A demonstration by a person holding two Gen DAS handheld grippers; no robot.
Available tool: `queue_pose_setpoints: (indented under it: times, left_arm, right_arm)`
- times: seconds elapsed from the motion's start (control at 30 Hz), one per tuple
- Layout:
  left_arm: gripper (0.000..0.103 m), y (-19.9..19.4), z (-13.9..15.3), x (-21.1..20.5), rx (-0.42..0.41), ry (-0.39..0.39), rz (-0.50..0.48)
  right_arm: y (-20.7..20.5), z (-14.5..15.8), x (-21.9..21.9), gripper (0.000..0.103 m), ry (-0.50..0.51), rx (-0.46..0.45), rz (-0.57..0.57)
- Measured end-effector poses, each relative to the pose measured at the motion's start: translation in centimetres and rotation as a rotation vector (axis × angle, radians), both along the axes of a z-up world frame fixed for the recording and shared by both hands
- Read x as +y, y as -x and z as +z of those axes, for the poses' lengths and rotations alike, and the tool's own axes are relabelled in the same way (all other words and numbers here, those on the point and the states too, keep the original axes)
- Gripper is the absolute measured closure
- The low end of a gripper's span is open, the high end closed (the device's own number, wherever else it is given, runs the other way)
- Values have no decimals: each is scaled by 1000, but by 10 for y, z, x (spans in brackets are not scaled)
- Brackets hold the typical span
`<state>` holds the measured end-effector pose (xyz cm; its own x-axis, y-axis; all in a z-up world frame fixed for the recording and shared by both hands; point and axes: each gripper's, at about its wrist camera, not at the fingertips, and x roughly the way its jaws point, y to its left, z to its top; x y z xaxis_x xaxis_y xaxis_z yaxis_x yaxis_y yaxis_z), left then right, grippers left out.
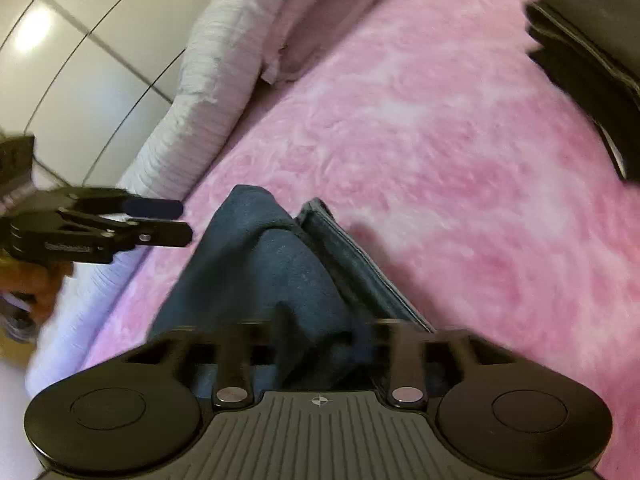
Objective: Fold clothes
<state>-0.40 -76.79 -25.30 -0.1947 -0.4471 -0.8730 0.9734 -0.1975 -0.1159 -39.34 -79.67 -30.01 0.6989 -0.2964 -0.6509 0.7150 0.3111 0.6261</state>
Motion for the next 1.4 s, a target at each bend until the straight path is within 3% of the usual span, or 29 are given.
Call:
queue_pose_setpoints:
  times: [0.1,0.17,0.4,0.5,0.57,0.67,0.77,0.83,0.93,1.0,1.1,1.17,1.27,1.4]
  left_arm:
    - [55,-4,-20,-25,89,-75,21]
    - [79,-4,-32,-37,120,-114,38]
    - [80,3,-66,-55,234,-206,72]
    - [77,-12,-70,-60,331,-247,159]
    - [67,-22,-59,-56,373,-219,178]
    - [70,-39,-36,-47,366,-147,206]
    - [70,-51,-30,-37,308,-126,236]
    - [70,-50,-30,-28,259,-125,216]
    - [70,-43,-31,-9,212,-119,176]
    - [70,-42,-34,9,170,-126,175]
    - [69,-54,-35,47,120,-145,218]
    - [63,-70,-31,76,101,-149,267]
    - [50,-98,-29,120,100,-174,382]
    - [45,-124,-48,155,144,-226,517]
  right_arm:
    - [9,7,13,84,5,3,12]
    - [12,6,15,85,-5,3,1]
    - [31,2,29,88,-32,-2,-34]
    - [38,-7,27,88,-75,-36,-71]
    - [42,-6,29,88,-75,-55,-74]
    - [48,7,40,88,-50,-47,-80]
    - [55,0,47,88,-62,-30,-101]
    - [57,-8,41,88,-94,-49,-126]
    - [46,1,30,87,-30,-14,-74]
    - [46,-5,23,87,-41,-10,-69]
    - [54,-17,17,87,-96,-50,-69]
    - [57,-10,20,84,-83,-50,-58]
    - [62,5,31,68,-43,-21,-69]
    - [67,1,59,40,-95,-21,-142]
